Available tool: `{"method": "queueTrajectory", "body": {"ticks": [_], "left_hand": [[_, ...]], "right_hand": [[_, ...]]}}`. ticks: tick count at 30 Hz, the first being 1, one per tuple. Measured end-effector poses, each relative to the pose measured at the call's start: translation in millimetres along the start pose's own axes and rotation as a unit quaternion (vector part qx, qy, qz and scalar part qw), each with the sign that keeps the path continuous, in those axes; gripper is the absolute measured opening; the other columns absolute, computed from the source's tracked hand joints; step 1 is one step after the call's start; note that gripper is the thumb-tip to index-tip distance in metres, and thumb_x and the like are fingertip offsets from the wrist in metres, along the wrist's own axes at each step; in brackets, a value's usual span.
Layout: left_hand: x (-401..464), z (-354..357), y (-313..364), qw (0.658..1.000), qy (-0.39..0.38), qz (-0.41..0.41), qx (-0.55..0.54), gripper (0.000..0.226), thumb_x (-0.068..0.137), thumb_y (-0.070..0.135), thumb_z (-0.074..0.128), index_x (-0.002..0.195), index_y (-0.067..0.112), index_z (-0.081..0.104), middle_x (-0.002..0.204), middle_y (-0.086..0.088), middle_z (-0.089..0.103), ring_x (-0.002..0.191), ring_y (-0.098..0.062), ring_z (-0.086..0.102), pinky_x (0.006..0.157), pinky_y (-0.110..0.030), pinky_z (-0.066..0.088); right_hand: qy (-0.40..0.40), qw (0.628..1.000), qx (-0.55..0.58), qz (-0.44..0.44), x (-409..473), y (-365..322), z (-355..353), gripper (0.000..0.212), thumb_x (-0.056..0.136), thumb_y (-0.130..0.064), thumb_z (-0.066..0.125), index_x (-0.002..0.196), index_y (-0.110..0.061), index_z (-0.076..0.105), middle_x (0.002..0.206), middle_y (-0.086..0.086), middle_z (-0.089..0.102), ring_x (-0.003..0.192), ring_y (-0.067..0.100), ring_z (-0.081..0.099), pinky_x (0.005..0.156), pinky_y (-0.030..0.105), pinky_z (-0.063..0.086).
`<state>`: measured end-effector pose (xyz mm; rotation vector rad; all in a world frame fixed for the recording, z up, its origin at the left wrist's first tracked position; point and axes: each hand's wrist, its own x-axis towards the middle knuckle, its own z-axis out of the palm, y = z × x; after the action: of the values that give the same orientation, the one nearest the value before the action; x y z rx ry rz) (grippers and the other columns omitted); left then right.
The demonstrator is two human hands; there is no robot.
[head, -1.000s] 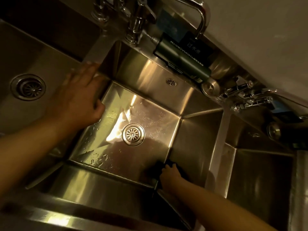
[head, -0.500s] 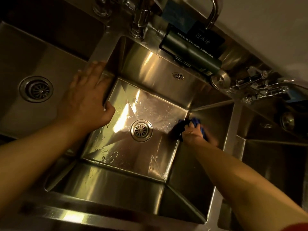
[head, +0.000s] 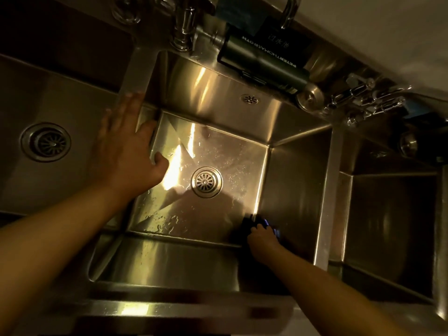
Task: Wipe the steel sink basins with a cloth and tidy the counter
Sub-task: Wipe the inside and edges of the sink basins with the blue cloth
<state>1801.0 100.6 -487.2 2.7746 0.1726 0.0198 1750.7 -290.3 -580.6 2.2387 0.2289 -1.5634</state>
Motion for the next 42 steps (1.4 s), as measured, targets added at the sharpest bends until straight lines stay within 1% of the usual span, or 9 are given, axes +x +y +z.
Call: {"method": "queueTrajectory", "body": {"ticks": [8, 15, 21, 25, 28, 32, 35, 38, 42], "left_hand": [[-2.1, 0.4, -2.1, 1.000, 0.000, 0.001, 0.006, 0.065, 0.072, 0.043, 0.055, 0.131, 0.015, 0.062, 0.172, -0.011, 0.013, 0.159, -0.030, 0.008, 0.124, -0.057, 0.015], [-1.9, 2.8, -2.6, 1.000, 0.009, 0.007, 0.019, 0.065, 0.072, 0.042, 0.057, 0.132, 0.019, 0.062, 0.171, -0.011, 0.013, 0.159, -0.030, 0.009, 0.124, -0.058, 0.018], [-1.6, 8.3, -6.7, 0.999, 0.016, 0.020, 0.034, 0.062, 0.074, 0.045, 0.053, 0.129, 0.019, 0.063, 0.172, -0.009, 0.011, 0.160, -0.029, 0.008, 0.123, -0.060, 0.020], [-1.5, 9.6, -7.9, 0.999, 0.017, 0.021, 0.038, 0.062, 0.073, 0.045, 0.054, 0.129, 0.020, 0.063, 0.172, -0.008, 0.011, 0.160, -0.028, 0.007, 0.123, -0.059, 0.020], [-1.0, 8.3, -7.5, 0.999, 0.016, 0.017, 0.037, 0.064, 0.073, 0.046, 0.053, 0.130, 0.020, 0.063, 0.171, -0.009, 0.012, 0.160, -0.028, 0.006, 0.123, -0.059, 0.019], [-0.9, 7.1, -5.8, 0.999, 0.015, 0.015, 0.037, 0.063, 0.072, 0.046, 0.053, 0.129, 0.019, 0.063, 0.171, -0.010, 0.014, 0.160, -0.028, 0.007, 0.123, -0.058, 0.020], [-1.2, 5.8, -4.4, 0.999, 0.014, 0.012, 0.035, 0.062, 0.073, 0.044, 0.053, 0.128, 0.017, 0.063, 0.171, -0.011, 0.014, 0.160, -0.028, 0.007, 0.123, -0.058, 0.019], [-1.3, 4.2, -2.8, 0.999, 0.011, 0.012, 0.035, 0.061, 0.073, 0.044, 0.053, 0.126, 0.016, 0.064, 0.171, -0.012, 0.015, 0.160, -0.028, 0.007, 0.123, -0.057, 0.018], [-2.9, 3.8, -2.6, 0.999, 0.010, 0.007, 0.031, 0.062, 0.074, 0.044, 0.054, 0.129, 0.018, 0.064, 0.171, -0.011, 0.014, 0.160, -0.027, 0.007, 0.125, -0.056, 0.018]], "right_hand": [[-0.124, 0.979, 0.158, -0.043, -5.2, -27.0, 5.0, 0.041, 0.102, -0.039, 0.053, 0.136, -0.017, 0.060, 0.131, 0.009, 0.063, 0.117, 0.028, 0.061, 0.104, 0.041, 0.050], [-0.123, 0.935, 0.258, -0.212, -25.5, -138.2, -41.2, 0.041, 0.101, -0.031, 0.055, 0.139, -0.017, 0.060, 0.145, 0.010, 0.055, 0.134, 0.027, 0.049, 0.115, 0.042, 0.037], [-0.089, 0.905, 0.285, -0.304, -64.5, -268.2, -86.3, 0.040, 0.100, -0.028, 0.054, 0.132, -0.005, 0.062, 0.135, 0.022, 0.060, 0.119, 0.036, 0.059, 0.090, 0.035, 0.046], [-0.065, 0.898, 0.298, -0.317, -68.4, -241.1, -70.5, 0.042, 0.102, -0.025, 0.049, 0.141, -0.012, 0.055, 0.139, 0.020, 0.056, 0.125, 0.036, 0.055, 0.103, 0.042, 0.044], [-0.067, 0.924, 0.246, -0.285, -50.2, -187.1, -48.3, 0.049, 0.104, -0.035, 0.047, 0.151, -0.022, 0.043, 0.145, 0.016, 0.053, 0.130, 0.034, 0.052, 0.109, 0.044, 0.041], [-0.097, 0.966, 0.187, -0.150, -24.7, -82.8, -10.5, 0.047, 0.106, -0.035, 0.042, 0.148, -0.016, 0.049, 0.147, 0.016, 0.052, 0.131, 0.031, 0.052, 0.112, 0.041, 0.040], [-0.119, 0.974, 0.181, -0.061, -16.6, -34.1, 5.9, 0.047, 0.108, -0.028, 0.040, 0.153, -0.015, 0.039, 0.144, 0.017, 0.053, 0.127, 0.031, 0.055, 0.105, 0.036, 0.044], [-0.116, 0.978, 0.171, -0.025, -5.7, -36.9, 9.5, 0.047, 0.106, -0.026, 0.044, 0.147, -0.003, 0.044, 0.139, 0.020, 0.054, 0.126, 0.033, 0.055, 0.106, 0.038, 0.045], [-0.110, 0.976, 0.160, -0.102, 3.1, -69.9, -9.6, 0.049, 0.104, -0.031, 0.049, 0.145, -0.005, 0.050, 0.142, 0.018, 0.054, 0.126, 0.032, 0.056, 0.108, 0.040, 0.046]]}}
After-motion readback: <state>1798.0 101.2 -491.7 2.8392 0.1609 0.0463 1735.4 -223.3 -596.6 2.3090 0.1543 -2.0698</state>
